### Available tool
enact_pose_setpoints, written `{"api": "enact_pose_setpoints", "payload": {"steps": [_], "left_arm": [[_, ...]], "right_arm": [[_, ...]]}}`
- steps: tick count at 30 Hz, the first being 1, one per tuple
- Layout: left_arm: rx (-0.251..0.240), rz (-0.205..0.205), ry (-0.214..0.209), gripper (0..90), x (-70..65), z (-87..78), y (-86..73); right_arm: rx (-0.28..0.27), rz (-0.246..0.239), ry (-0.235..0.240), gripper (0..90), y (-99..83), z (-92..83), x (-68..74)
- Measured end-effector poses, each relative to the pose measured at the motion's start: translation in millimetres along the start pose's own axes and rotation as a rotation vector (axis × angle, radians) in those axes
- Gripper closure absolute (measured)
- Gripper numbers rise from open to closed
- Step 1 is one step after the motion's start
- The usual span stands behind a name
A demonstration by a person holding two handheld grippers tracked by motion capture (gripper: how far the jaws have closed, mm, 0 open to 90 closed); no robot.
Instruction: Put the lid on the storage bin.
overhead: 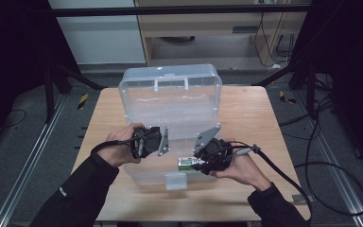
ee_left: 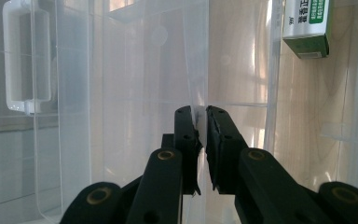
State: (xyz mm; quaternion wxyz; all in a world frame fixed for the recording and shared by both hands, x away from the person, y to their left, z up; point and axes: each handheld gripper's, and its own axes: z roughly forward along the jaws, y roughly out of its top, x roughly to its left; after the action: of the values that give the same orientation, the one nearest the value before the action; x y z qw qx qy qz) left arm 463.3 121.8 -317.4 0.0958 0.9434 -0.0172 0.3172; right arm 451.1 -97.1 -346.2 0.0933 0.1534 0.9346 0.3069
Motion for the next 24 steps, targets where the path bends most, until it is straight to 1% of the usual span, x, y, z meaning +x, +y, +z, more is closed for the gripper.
{"api": "enact_pose_setpoints", "payload": {"steps": [1,2,3,4,6,7,10,12,15,16,17,18,20,21,24], "left_arm": [[-0.004,-0.005,0.0,82.8,-0.5,0.2,0.0],[-0.004,-0.006,0.0,82.8,-0.7,0.3,0.0],[-0.012,-0.007,0.003,82.8,-1.1,0.8,-0.2],[-0.012,-0.008,0.002,82.8,-1.2,0.8,-0.2],[-0.012,-0.008,0.002,82.8,-1.5,0.8,0.0],[-0.004,-0.008,-0.002,82.8,-1.5,0.2,0.4],[-0.005,-0.008,-0.001,82.8,-1.9,0.3,0.6],[-0.004,-0.007,0.001,82.8,-2.0,0.3,0.9],[0.001,-0.002,0.001,82.8,-2.0,-0.1,1.0],[0.002,-0.002,0.0,82.8,-2.2,-0.1,1.0],[-0.004,-0.009,-0.001,82.8,-2.7,0.2,1.0],[-0.003,-0.009,-0.002,82.8,-2.7,0.2,1.0],[-0.003,-0.008,-0.002,82.7,-2.8,0.1,1.3],[-0.003,-0.009,-0.003,82.8,-3.0,0.2,1.3],[-0.004,-0.009,-0.002,82.7,-3.4,0.0,1.1]], "right_arm": [[-0.021,0.034,-0.003,64.7,-2.0,-3.8,-3.5],[-0.031,0.056,-0.001,65.9,-3.5,-6.0,-6.0],[-0.041,0.077,-0.012,66.9,-5.7,-9.0,-8.8],[-0.049,0.092,-0.022,67.9,-7.8,-11.9,-10.9],[-0.073,0.115,-0.025,69.2,-11.8,-17.4,-14.5],[-0.087,0.122,-0.023,69.3,-13.6,-19.9,-15.9],[-0.117,0.142,-0.026,70.7,-17.9,-27.7,-18.6],[-0.135,0.15,-0.044,71.8,-19.7,-32.5,-20.1],[-0.187,0.161,-0.05,72.5,-20.7,-40.8,-22.3],[-0.207,0.173,-0.047,72.8,-20.7,-43.1,-23.4],[-0.223,0.184,-0.053,73.3,-20.7,-44.8,-24.8],[-0.238,0.19,-0.065,73.8,-20.7,-46.4,-26.2],[-0.261,0.213,-0.072,74.3,-20.9,-48.3,-29.8],[-0.276,0.22,-0.094,74.9,-20.8,-49.6,-31.6],[-0.317,0.248,-0.113,75.5,-20.8,-52.2,-36.5]]}}
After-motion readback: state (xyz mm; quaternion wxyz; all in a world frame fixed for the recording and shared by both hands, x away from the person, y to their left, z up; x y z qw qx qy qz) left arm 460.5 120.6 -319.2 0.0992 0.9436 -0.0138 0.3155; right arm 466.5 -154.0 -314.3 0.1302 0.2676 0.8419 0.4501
